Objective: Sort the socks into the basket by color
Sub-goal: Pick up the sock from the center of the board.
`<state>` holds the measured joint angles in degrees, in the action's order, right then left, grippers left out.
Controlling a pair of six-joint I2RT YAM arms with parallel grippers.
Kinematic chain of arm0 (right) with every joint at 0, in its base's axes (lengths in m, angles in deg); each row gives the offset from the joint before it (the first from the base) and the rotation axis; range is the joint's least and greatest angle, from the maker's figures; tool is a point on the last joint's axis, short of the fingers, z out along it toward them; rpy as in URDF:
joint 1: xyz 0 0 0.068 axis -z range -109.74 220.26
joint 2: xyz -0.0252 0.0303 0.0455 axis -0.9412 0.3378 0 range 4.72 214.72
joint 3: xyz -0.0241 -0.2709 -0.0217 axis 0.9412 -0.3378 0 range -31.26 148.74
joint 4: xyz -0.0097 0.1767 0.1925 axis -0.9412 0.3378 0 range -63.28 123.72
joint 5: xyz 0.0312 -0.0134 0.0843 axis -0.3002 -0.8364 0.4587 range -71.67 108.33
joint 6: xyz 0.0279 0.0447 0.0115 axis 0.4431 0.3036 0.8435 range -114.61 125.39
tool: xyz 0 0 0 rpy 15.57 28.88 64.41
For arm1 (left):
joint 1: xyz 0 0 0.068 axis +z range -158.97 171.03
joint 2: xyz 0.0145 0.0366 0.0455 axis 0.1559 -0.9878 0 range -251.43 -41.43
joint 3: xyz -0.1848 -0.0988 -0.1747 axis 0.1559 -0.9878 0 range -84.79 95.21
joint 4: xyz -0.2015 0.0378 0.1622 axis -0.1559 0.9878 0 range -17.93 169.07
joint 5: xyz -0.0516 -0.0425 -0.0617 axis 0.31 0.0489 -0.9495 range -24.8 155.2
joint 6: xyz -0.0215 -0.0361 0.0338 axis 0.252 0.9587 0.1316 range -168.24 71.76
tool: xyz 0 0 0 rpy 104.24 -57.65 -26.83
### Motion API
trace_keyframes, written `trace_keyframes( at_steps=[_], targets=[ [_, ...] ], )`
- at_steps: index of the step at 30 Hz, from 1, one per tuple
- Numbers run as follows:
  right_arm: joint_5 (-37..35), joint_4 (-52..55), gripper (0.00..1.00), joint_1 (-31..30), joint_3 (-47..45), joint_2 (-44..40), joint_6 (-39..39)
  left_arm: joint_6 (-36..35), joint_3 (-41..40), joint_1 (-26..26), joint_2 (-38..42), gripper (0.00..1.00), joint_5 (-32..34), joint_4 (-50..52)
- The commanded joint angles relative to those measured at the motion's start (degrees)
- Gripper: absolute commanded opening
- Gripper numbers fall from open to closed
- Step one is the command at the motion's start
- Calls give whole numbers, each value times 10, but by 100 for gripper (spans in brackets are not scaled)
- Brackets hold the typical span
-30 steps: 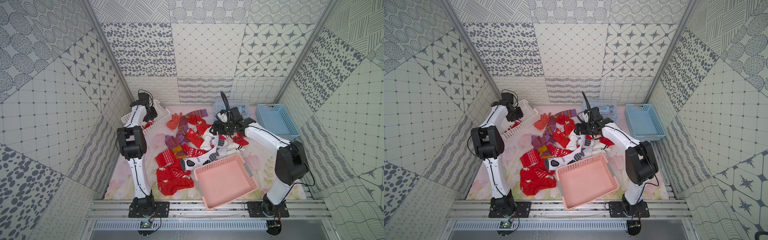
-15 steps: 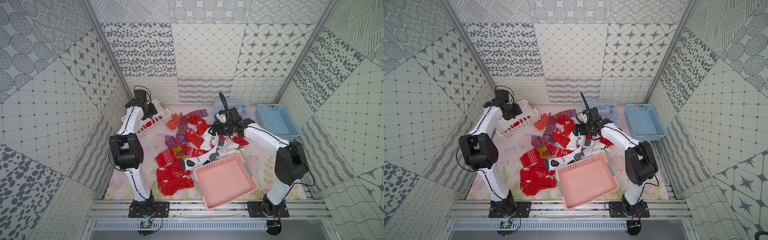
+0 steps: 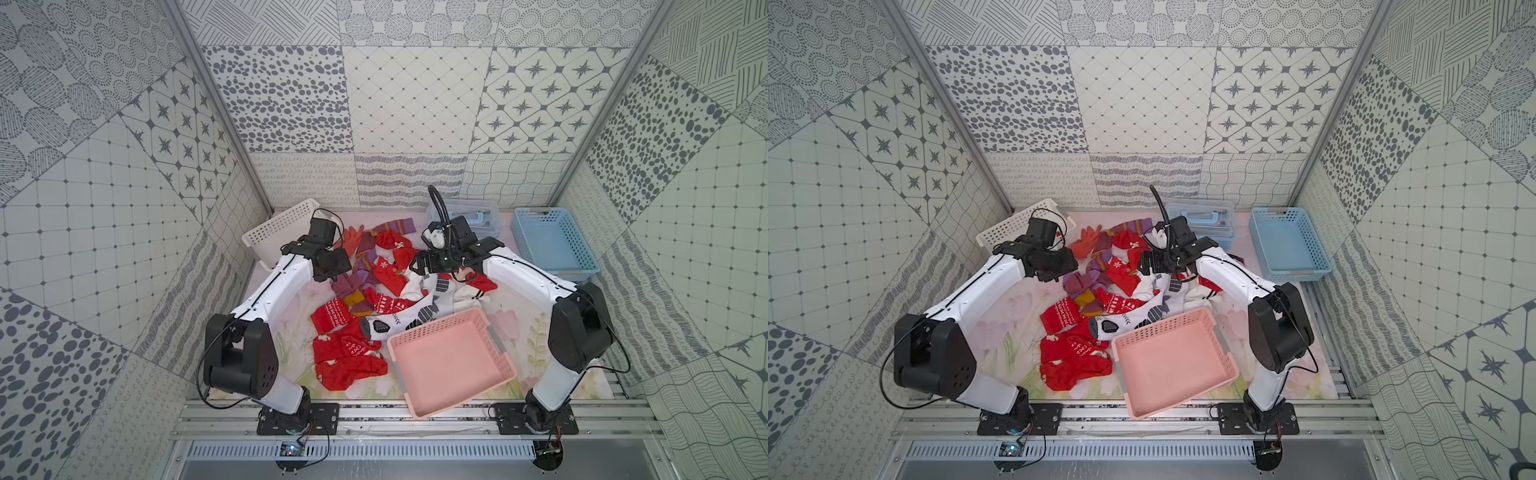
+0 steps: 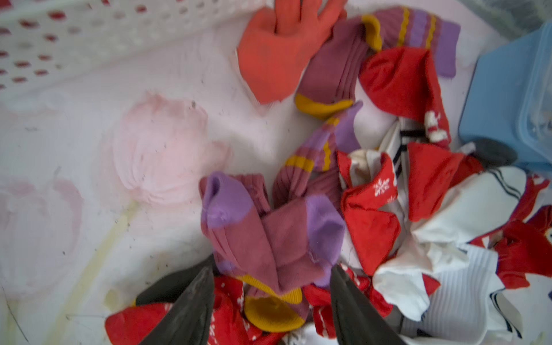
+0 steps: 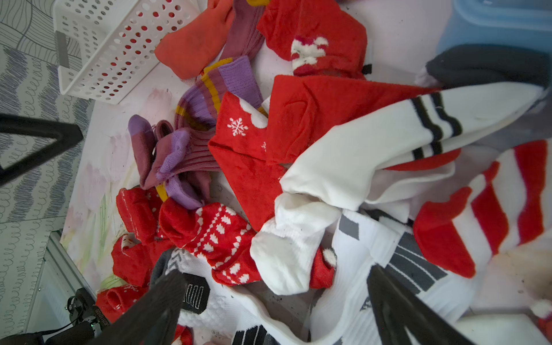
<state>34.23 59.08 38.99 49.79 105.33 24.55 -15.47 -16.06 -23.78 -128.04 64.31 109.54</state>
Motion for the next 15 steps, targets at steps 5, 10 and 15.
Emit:
trace_keyframes(
  at_steps=[5,10,15],
  targets=[
    [-3,-6,98,-6,-33,-44,-10,149,-93,-112,23,63,74,39],
    [-7,-6,98,-6,-52,-63,-11,184,-113,-128,33,62,99,61],
    [-10,-9,98,-6,-63,-72,-11,190,-121,-128,40,61,129,87]
  ],
)
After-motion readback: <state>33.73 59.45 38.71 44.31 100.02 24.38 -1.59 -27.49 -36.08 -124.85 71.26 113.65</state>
